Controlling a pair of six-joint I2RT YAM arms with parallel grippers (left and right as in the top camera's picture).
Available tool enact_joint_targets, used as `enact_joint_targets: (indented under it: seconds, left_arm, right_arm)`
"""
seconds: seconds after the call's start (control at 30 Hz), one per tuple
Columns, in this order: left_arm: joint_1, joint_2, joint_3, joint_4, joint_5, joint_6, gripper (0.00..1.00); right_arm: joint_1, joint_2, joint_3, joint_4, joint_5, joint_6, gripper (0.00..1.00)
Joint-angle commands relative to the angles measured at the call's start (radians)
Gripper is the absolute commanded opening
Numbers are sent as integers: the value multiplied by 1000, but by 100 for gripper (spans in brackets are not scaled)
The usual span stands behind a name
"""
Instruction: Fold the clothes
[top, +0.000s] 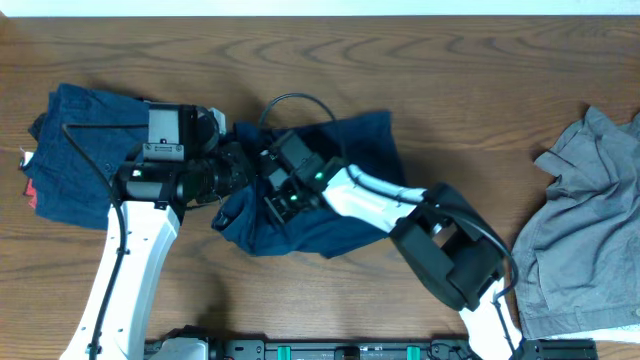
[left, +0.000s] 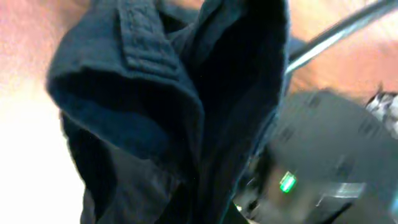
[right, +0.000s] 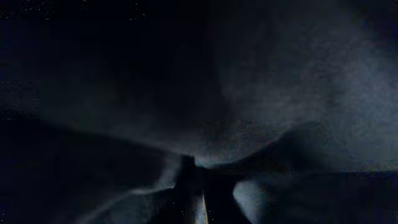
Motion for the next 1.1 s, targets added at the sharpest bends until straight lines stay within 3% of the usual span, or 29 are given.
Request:
enact_joint_targets:
  seconds: [0.0, 0.2, 0.37, 0.57, 0.87, 1.07]
  left_arm:
    - [4, -9, 52, 30, 4, -50, 6]
    - [4, -9, 57, 58, -13, -53, 6]
    - [4, -9, 57, 55, -34, -53, 6]
    - [4, -9, 57, 74, -34, -93, 6]
    - [-10, -9, 57, 105, -18, -357, 6]
    - [-92, -5, 57, 229, -19, -470, 6]
  right_arm:
    - [14, 23, 9, 13, 10, 50, 7]
    - [-84, -95, 19, -107, 113, 44, 8]
    - [-228, -238, 19, -308, 243, -50, 9]
    - [-393, -238, -4, -530, 325, -120, 5]
    - [-434, -211, -199, -454, 323, -109, 5]
    - [-393, -211, -319, -373, 323, -58, 4]
